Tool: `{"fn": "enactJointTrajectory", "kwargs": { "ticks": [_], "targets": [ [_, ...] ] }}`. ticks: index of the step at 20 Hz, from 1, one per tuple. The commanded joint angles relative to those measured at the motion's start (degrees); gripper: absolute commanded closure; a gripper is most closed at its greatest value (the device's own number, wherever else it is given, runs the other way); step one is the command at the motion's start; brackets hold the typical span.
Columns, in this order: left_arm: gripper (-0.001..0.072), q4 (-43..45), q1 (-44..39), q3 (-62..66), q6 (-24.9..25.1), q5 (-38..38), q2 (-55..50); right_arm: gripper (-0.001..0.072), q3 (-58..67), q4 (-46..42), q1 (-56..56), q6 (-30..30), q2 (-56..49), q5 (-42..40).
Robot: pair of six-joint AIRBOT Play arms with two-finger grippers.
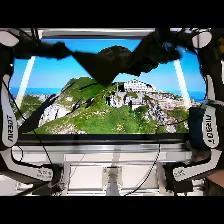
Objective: Fold the clothes and pants, and hang the long-sleeved shirts on hangers.
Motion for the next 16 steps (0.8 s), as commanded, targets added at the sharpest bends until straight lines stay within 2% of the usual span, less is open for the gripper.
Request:
{"fn": "enactJointTrajectory", "kwargs": {
  "ticks": [1, 4, 6, 9, 13, 16],
  "targets": [
    [0.0697, 8.70, -0.31, -9.75, -2.91, -3.76, 3.67, 0.0709, -8.33, -11.52, 2.40, 10.05, 2.82, 11.47],
    [0.0697, 9.07, -2.23, -20.31, -2.67, -3.69, 8.44, 0.0708, -16.65, -16.48, 5.22, 14.47, 4.63, 13.53],
    [0.0697, 12.61, -4.44, -27.65, -2.25, -2.51, 11.65, 0.0708, -22.62, -21.29, 7.34, 17.07, 5.55, 14.91],
    [0.0697, 18.75, -7.67, -37.70, -2.89, -0.35, 16.17, 0.0708, -32.33, -22.69, 10.16, 17.20, 7.74, 14.93],
    [0.0696, 19.08, -10.91, -51.36, -2.93, 3.04, 22.58, 0.0707, -44.39, -23.82, 11.67, 17.16, 10.36, 16.02],
    [0.0696, 17.57, -13.73, -57.92, -3.96, 3.65, 26.10, 0.0707, -48.83, -24.98, 11.65, 17.18, 11.61, 16.48]
  ]
}}
